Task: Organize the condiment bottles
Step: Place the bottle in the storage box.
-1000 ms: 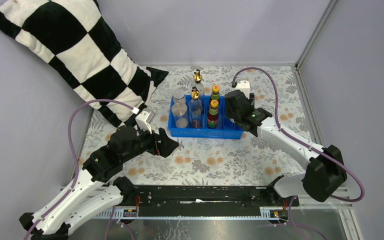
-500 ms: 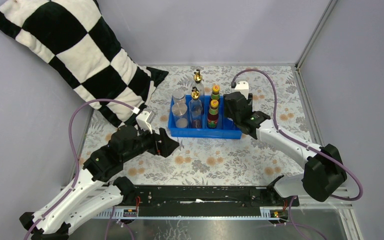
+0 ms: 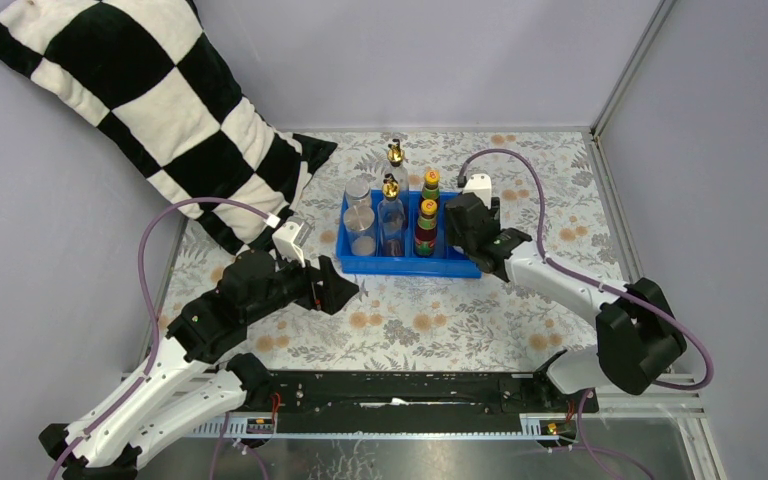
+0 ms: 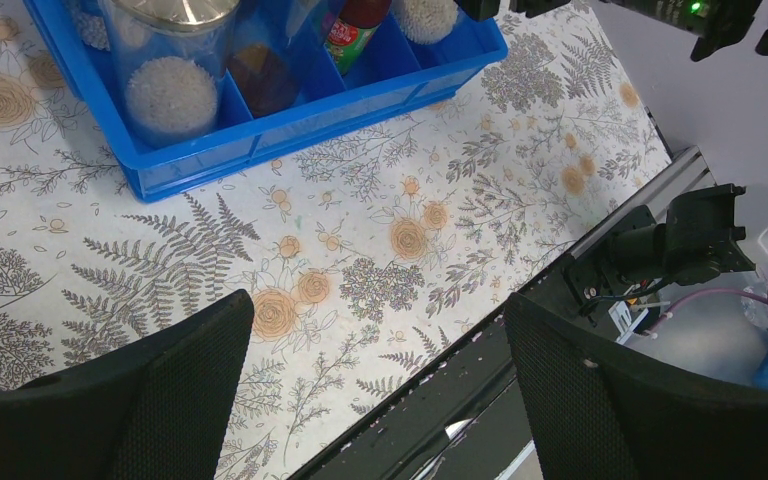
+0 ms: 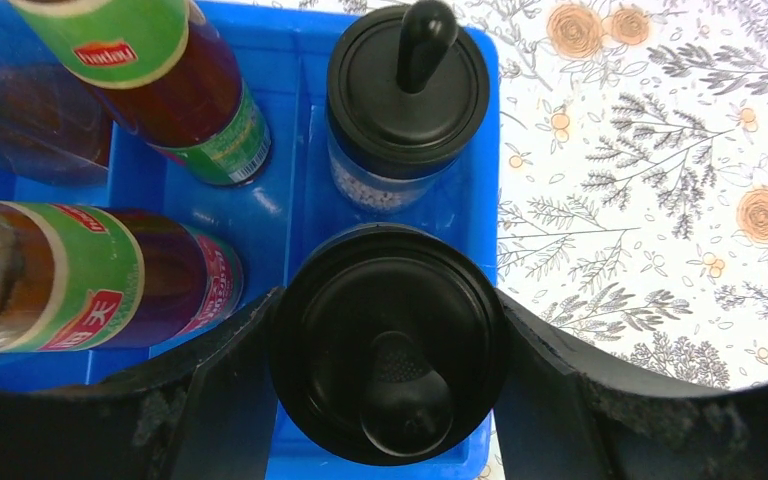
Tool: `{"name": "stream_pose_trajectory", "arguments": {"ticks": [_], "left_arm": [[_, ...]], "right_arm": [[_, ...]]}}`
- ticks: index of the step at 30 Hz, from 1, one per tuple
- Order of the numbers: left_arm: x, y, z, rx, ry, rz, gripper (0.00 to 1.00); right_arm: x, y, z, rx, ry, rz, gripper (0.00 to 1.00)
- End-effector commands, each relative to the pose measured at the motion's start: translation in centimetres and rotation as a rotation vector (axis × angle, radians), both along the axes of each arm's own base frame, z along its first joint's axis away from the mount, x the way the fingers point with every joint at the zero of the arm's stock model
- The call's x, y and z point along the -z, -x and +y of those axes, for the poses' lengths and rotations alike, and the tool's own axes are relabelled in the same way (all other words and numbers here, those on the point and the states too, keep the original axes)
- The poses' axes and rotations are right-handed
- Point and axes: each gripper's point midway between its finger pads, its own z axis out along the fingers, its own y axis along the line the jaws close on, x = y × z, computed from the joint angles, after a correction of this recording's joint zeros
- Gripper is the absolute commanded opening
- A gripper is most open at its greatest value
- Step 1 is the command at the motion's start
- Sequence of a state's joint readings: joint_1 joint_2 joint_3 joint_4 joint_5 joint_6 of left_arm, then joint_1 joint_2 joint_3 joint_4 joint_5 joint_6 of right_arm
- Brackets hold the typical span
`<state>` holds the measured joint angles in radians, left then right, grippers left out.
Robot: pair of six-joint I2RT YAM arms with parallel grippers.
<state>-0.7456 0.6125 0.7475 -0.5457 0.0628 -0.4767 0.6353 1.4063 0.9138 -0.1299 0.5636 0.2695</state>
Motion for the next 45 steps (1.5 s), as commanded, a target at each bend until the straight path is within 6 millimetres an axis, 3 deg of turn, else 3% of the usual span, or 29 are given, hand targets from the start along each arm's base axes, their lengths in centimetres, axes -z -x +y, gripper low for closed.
{"name": "stream_pose_trajectory", "arguments": {"ticks": [1, 34, 36, 42, 45], "left_arm": [[-0.5, -0.4, -0.4, 0.0, 0.016, -0.027, 0.99], [-0.8, -0.3, -0.3, 0.001, 0.023, -0.035, 0.99], [-0.8, -0.3, -0.2, 0.0, 0.024, -0.038, 0.99], [-0.8, -0.2, -0.3, 0.003, 0.023, -0.035, 0.99], [-0.8, -0.2, -0.3, 0.003, 0.023, -0.035, 0.99]], "right_arm": [[-0.6, -1.0, 1.3, -0.002, -0.06, -0.055, 0.18], [4.1, -1.6, 2.5, -0.013, -0.052, 0.01, 0.21], [4.4, -1.6, 2.6, -0.017, -0.046, 0.018, 0.24], [4.6, -1.6, 2.5, -0.017, -0.042, 0.028, 0.58], [4.4, -1.6, 2.7, -0.023, -0.045, 0.029, 0.65]]}}
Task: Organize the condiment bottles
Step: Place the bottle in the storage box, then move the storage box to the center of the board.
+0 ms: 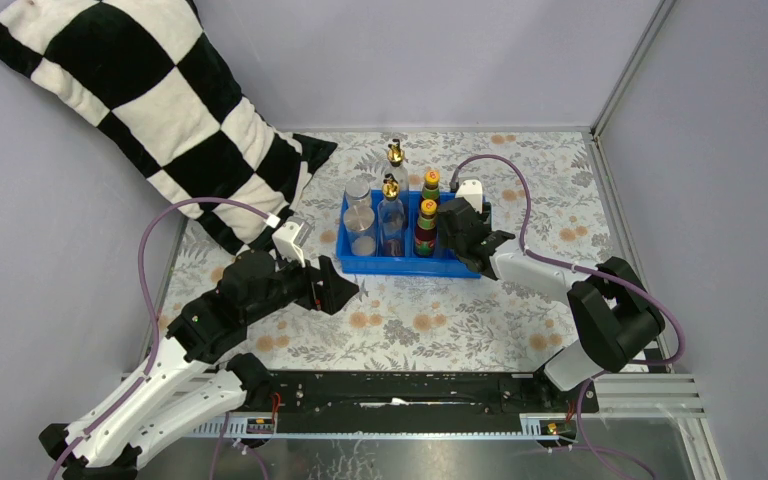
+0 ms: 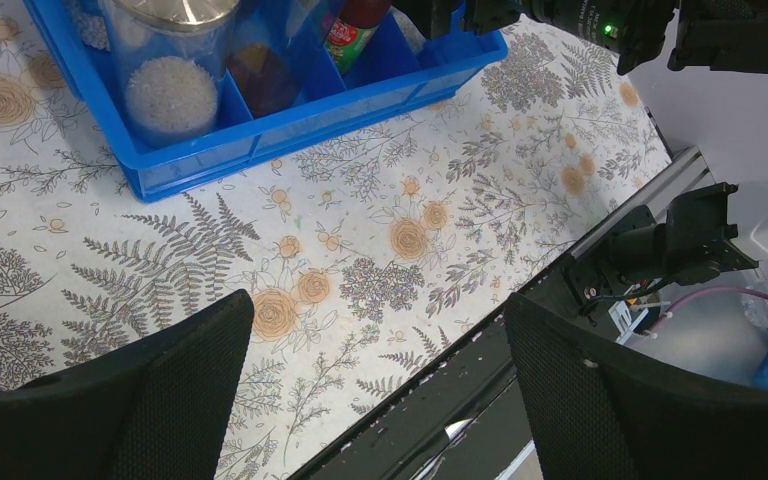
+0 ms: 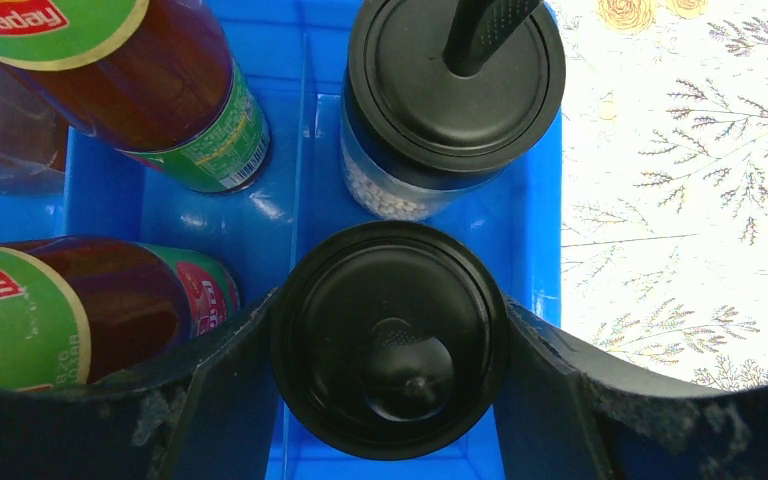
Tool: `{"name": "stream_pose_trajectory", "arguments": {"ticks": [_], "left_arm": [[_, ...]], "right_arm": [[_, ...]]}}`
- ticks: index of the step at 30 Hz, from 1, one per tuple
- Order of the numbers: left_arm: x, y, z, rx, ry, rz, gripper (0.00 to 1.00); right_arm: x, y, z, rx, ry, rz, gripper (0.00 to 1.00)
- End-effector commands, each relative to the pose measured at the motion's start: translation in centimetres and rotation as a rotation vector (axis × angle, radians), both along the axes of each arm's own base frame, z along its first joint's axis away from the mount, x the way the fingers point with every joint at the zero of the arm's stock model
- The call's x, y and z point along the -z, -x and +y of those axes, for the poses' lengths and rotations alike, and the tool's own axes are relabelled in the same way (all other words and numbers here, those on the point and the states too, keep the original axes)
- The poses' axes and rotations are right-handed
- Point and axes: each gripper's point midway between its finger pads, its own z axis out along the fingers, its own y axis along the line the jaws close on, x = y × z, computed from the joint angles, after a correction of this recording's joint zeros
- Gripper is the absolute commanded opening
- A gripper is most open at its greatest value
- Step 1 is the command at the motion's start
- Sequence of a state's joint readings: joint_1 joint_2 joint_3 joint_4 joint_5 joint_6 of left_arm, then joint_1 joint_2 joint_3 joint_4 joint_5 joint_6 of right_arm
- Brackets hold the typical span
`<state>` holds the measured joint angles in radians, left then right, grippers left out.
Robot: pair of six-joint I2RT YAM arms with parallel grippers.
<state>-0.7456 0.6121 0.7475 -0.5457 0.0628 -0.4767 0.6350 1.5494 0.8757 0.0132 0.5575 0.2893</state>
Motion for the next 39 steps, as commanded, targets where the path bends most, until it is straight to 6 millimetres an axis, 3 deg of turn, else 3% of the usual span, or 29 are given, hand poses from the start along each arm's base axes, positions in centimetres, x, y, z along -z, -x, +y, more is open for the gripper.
{"name": "stream_pose_trajectory", "arguments": {"ticks": [1, 9, 19, 25, 30, 34, 39], "left_arm": [[-0.7, -0.2, -0.3, 0.001, 0.022, -0.034, 0.99], [-0.7, -0.3, -0.3, 0.002, 0.02, -0.032, 0.99], [-0.6, -0.3, -0.4, 0.003, 0.018, -0.029, 0.99], [-0.5, -0.4, -0.4, 0.0, 0.013, -0.025, 0.99], [-0.4, -0.4, -0.3, -0.008, 0.011, -0.023, 0.99], [-0.2, -0.7, -0.2, -0.02, 0.003, -0.017, 0.99], [0.9, -2.4, 1.0, -0.157, -0.058, 0.026, 0.98]], "right_arm": [[-0.2, -0.4, 1.6, -0.031, -0.049, -0.003, 0.66], [-2.4, -0.2, 1.4, -0.029, -0.069, -0.038, 0.76], [-3.9, 1.4, -0.4, -0.003, -0.062, -0.054, 0.94], [-7.5, 2.4, -1.4, 0.006, -0.08, -0.098, 0.94], [-10.5, 5.0, -4.3, 0.055, -0.089, -0.143, 0.92], [-10.6, 7.5, -6.6, 0.087, -0.089, -0.145, 0.84], [-8.3, 9.7, -7.2, 0.105, -0.133, -0.082, 0.69]]}}
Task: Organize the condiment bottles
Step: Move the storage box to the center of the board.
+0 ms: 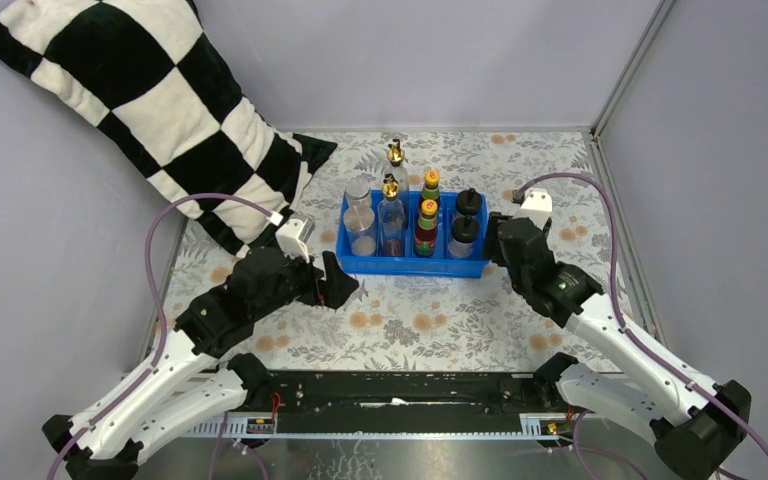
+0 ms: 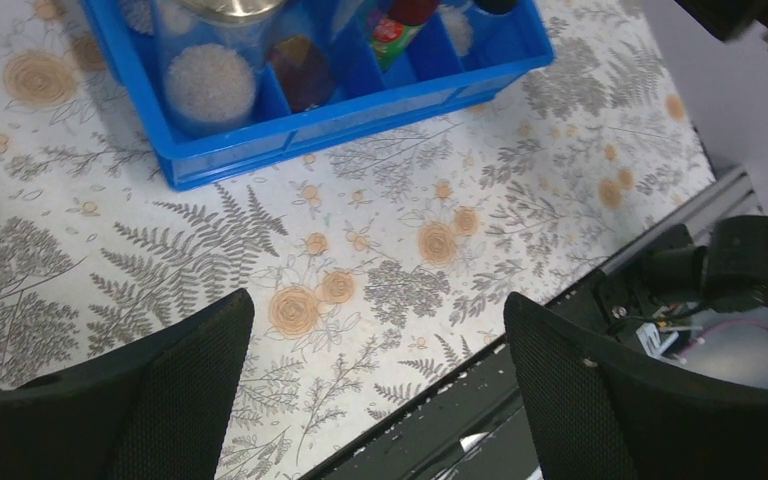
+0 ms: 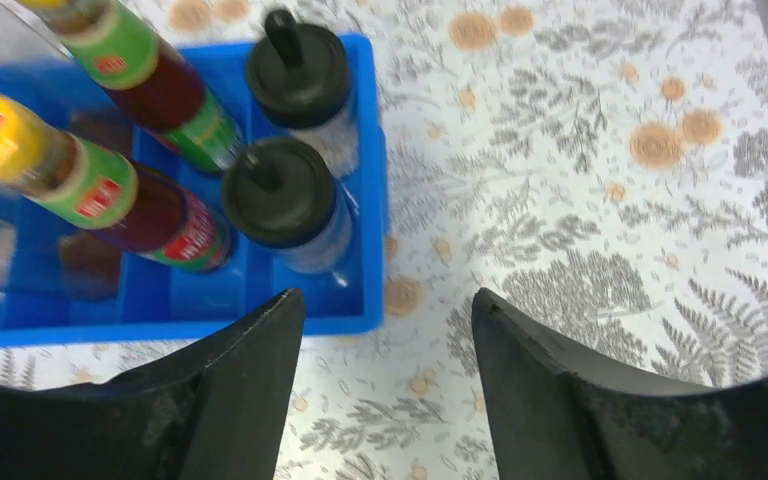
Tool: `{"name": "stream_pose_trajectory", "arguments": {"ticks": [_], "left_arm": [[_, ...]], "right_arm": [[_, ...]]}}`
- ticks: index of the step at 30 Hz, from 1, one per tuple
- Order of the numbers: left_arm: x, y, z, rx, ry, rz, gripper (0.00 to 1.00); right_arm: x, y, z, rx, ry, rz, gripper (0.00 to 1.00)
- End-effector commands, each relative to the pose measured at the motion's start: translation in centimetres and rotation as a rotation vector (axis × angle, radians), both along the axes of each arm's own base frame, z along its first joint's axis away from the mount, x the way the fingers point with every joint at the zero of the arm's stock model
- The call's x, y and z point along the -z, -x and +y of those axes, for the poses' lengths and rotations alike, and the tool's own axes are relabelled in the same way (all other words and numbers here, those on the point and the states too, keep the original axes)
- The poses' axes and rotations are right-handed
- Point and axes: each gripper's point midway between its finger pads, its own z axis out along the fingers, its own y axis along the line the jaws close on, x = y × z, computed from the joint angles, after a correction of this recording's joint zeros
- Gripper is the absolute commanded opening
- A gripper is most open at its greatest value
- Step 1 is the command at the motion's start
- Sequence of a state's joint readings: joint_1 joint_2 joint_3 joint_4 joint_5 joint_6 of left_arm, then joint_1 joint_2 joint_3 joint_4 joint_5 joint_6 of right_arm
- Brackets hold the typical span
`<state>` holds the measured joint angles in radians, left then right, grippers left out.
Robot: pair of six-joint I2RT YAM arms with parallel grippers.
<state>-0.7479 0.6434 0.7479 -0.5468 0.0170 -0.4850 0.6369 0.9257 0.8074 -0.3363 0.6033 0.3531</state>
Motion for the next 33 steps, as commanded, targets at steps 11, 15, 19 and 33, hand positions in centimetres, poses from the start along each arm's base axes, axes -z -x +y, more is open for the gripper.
{"name": "stream_pose_trajectory", "arguments": {"ticks": [11, 15, 19, 33], "left_arm": [[4.9, -3.8, 2.8, -0.388, -0.071, 0.14, 0.81], [6.4, -4.0, 3.3, -0.435, -0.059, 0.142, 0.82], [8.0, -4.5, 3.1, -0.447, -0.074, 0.146, 0.82], [12.3, -8.3, 0.6, -0.426, -0.176, 0.115, 0.9]], "right_arm": [[10.8, 3.8, 2.3, -0.054, -0.131, 0.267, 0.57], [11.4, 3.9, 3.1, -0.087, -0.171, 0.255, 0.57], [11.7, 3.6, 3.4, -0.096, -0.177, 0.243, 0.57], [13.9, -0.1, 5.2, -0.064, -0.129, 0.259, 0.57]]}}
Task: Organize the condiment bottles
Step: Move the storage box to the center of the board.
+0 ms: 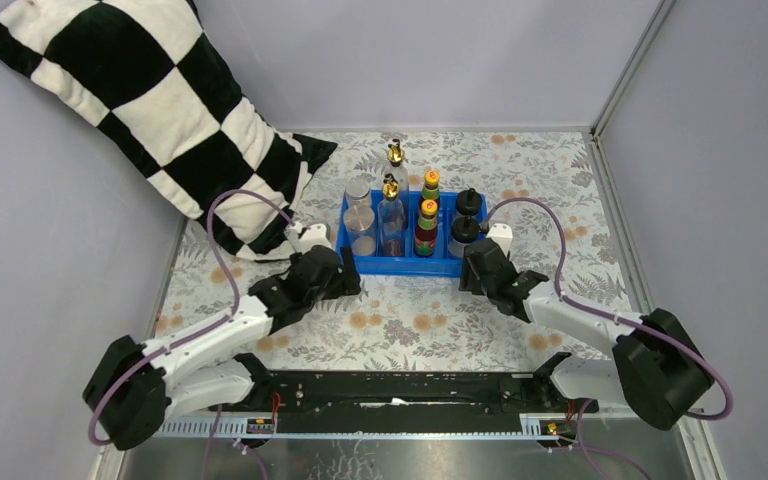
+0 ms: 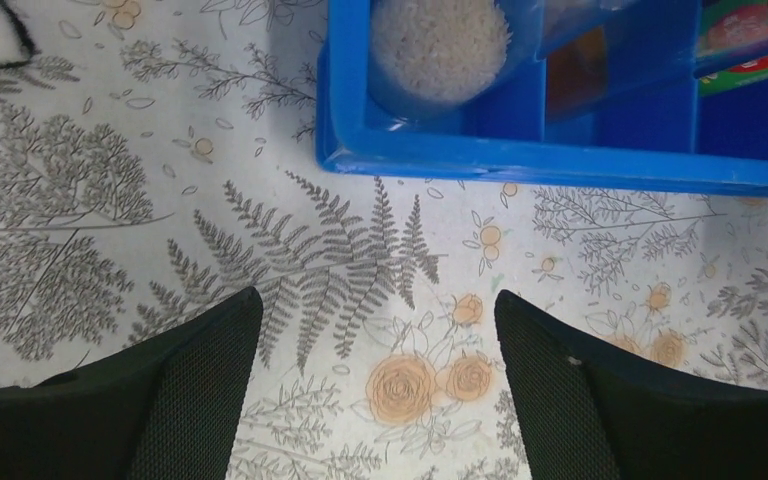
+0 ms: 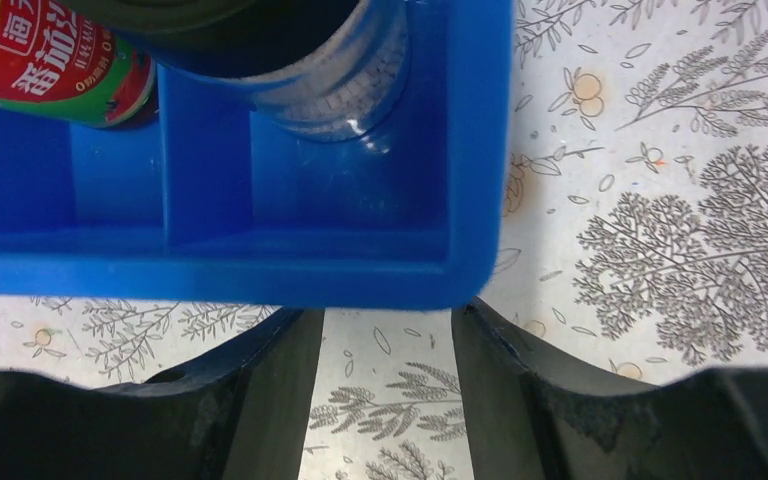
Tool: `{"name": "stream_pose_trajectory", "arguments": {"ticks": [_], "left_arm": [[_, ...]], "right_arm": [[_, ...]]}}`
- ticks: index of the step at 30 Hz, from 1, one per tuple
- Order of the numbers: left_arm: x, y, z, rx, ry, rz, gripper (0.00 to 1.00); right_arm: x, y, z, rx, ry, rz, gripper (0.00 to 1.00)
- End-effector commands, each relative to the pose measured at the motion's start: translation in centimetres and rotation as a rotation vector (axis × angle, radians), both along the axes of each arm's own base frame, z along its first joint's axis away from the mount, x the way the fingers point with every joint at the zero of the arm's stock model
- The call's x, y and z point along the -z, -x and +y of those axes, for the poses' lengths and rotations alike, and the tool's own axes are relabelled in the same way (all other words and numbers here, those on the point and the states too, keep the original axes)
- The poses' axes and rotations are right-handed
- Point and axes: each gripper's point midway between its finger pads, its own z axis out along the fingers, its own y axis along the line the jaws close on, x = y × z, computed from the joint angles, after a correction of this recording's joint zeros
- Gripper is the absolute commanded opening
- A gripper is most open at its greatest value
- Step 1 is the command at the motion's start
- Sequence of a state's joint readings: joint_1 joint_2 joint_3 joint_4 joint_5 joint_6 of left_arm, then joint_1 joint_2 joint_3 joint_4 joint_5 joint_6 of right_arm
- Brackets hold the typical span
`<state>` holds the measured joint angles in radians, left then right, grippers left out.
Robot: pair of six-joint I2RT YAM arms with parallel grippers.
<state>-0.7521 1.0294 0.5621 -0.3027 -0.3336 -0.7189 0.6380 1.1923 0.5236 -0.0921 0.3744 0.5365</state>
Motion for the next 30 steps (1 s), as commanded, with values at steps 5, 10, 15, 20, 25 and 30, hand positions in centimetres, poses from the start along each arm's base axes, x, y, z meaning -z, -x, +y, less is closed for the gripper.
{"name": "stream_pose_trajectory", "arguments": {"ticks": [5, 10, 15, 20, 25, 30], "left_arm": [[0.4, -4.0, -2.2, 0.012, -0.027, -0.073, 0.91], [1.1, -5.5, -2.9, 0.019, -0.046, -0.06, 0.92], [1.5, -7.3, -2.3, 0.002, -0.039, -0.049, 0.92], [1.7, -9.4, -1.5, -0.018, -0.053, -0.045, 0.92], [2.1, -11.2, -1.2, -0.027, -0.078, -0.04, 0.92], [2.3, -12.8, -0.9, -0.039, -0.084, -0.032, 0.92]], "right_arm": [[-1.6, -4.5, 1.9, 0.026, -0.034, -0.079, 0.57], [-1.2, -5.8, 0.9, 0.051, -0.05, -0.059, 0.57], [-1.3, -6.9, 0.3, 0.049, -0.056, -0.056, 0.57], [-1.8, -8.2, 0.4, 0.041, -0.049, -0.06, 0.57], [-1.8, -9.3, 0.4, 0.034, -0.05, -0.055, 0.57], [-1.7, -10.0, 0.3, 0.036, -0.05, -0.052, 0.57]]}}
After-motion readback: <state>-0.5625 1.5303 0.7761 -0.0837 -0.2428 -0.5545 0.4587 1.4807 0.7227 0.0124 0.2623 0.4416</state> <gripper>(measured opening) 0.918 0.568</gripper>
